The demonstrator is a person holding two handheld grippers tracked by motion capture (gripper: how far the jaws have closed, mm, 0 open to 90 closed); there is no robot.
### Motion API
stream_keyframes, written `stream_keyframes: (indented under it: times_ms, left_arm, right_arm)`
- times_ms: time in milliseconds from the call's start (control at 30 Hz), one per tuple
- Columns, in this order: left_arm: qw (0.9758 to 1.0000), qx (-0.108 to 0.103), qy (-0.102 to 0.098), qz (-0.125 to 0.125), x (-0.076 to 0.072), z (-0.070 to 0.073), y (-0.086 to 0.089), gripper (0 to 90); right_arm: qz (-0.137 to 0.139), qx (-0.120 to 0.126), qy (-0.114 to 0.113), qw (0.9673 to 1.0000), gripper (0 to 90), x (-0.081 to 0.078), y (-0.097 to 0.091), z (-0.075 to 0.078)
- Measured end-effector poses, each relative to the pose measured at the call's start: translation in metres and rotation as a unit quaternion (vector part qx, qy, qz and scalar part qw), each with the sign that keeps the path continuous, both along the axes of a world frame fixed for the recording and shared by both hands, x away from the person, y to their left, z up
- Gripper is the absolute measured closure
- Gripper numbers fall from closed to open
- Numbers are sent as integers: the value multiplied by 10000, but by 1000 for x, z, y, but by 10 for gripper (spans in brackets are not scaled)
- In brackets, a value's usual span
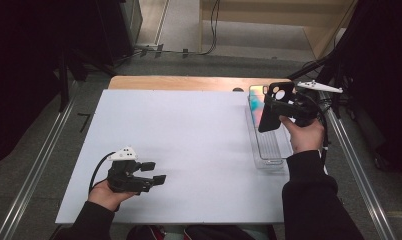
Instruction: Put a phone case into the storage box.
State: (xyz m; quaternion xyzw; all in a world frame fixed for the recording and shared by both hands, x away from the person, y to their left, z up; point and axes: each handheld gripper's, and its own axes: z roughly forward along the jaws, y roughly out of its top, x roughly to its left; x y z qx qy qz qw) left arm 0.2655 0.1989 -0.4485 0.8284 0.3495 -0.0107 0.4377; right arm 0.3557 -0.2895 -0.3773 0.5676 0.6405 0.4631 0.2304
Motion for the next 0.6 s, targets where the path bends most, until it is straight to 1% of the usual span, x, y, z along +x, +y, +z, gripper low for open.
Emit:
stream_keyframes:
  times_ms: [67,133,267,433,500,567,600]
  left_arm:
    - [10000,-4,-7,-9,0,0,0,307]
    - [10000,-6,-10,-13,0,0,0,307]
    - [10000,3,-30,-21,1,0,-1,307]
    - [9999,62,-66,-48,1,0,-2,307]
    - [9999,74,-67,-59,1,0,-3,307]
    - [9999,66,-71,-69,1,0,-3,307]
    - [9999,52,-75,-67,1,0,-3,307]
  right_arm:
    - [-35,16,82,10000,122,4,-1,-5]
    - [-26,19,110,9999,122,8,1,-9]
    - [-139,-189,128,9996,122,18,7,-18]
    - [-308,-250,198,9990,122,30,8,-31]
    - [-343,-229,248,9988,122,35,9,-35]
    - [-395,-199,284,9986,122,39,9,-40]
    - [-433,-235,280,9984,122,41,10,-42]
